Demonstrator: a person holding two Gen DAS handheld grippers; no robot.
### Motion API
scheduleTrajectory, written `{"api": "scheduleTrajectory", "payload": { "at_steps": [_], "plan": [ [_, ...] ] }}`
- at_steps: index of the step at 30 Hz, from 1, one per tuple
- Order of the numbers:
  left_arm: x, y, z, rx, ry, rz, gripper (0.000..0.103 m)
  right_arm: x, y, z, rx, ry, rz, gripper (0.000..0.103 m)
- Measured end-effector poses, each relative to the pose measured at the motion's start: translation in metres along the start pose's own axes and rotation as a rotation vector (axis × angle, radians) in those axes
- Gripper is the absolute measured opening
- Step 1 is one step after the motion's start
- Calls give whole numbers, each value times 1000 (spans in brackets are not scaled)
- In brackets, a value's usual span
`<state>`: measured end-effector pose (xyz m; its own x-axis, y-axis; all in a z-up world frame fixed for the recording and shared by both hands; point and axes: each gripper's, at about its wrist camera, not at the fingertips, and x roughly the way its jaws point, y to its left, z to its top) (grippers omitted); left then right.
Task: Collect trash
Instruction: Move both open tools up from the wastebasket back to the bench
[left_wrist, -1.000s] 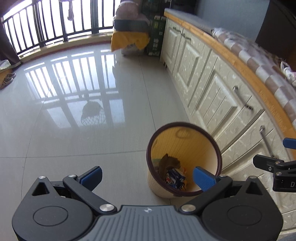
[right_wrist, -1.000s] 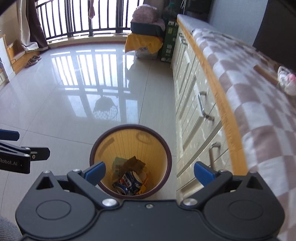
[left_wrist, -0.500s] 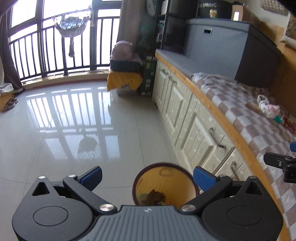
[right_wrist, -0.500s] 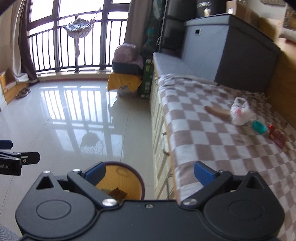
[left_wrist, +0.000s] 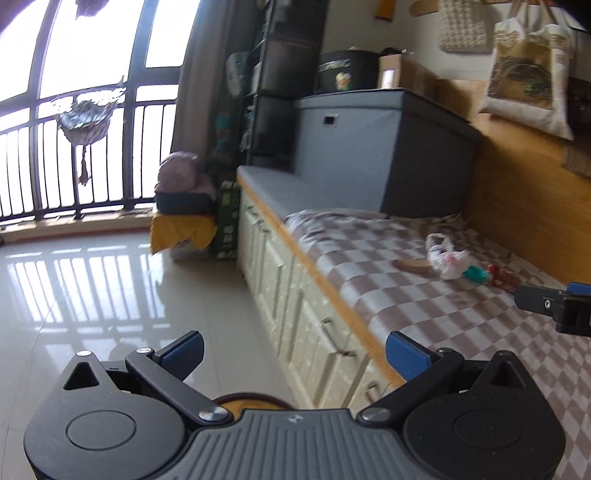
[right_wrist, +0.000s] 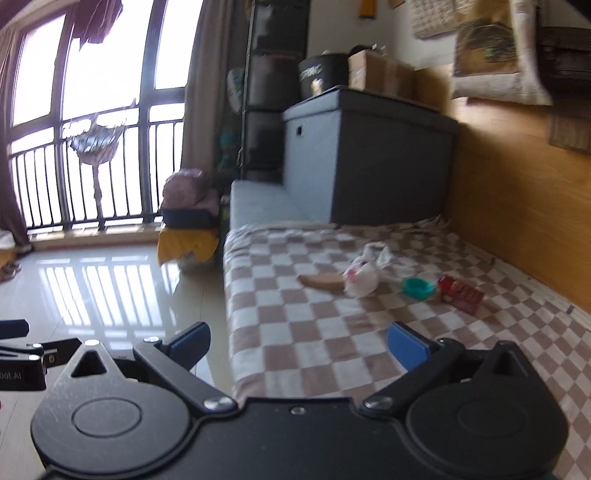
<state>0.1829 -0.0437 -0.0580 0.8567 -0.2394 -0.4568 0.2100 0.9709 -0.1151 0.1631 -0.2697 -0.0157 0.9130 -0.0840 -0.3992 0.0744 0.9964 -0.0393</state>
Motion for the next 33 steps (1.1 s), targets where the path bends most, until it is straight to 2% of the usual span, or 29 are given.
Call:
{"api": "scheduleTrajectory", "payload": {
  "at_steps": [9, 13, 18, 23, 28, 33],
  "plan": [
    [25, -71, 11, 43, -61, -142, 103, 0, -71, 0, 19, -128, -158, 103],
    [42, -102, 13, 79, -77, -198, 103, 14, -99, -10, 29, -146, -226, 103],
    [78, -136, 13, 136, -64, -263, 103, 46, -131, -22, 70, -130, -292, 103],
    [117, -154, 16, 166, -44, -318, 103, 85, -154, -27, 110, -102, -339, 103],
    [156, -161, 23, 164, -5, -355, 103, 130, -183, -20, 238, -76, -352, 103],
    [180, -168, 30, 180, 13, -350, 103, 182, -217, -8, 393, -1, -347, 103]
  ]
}}
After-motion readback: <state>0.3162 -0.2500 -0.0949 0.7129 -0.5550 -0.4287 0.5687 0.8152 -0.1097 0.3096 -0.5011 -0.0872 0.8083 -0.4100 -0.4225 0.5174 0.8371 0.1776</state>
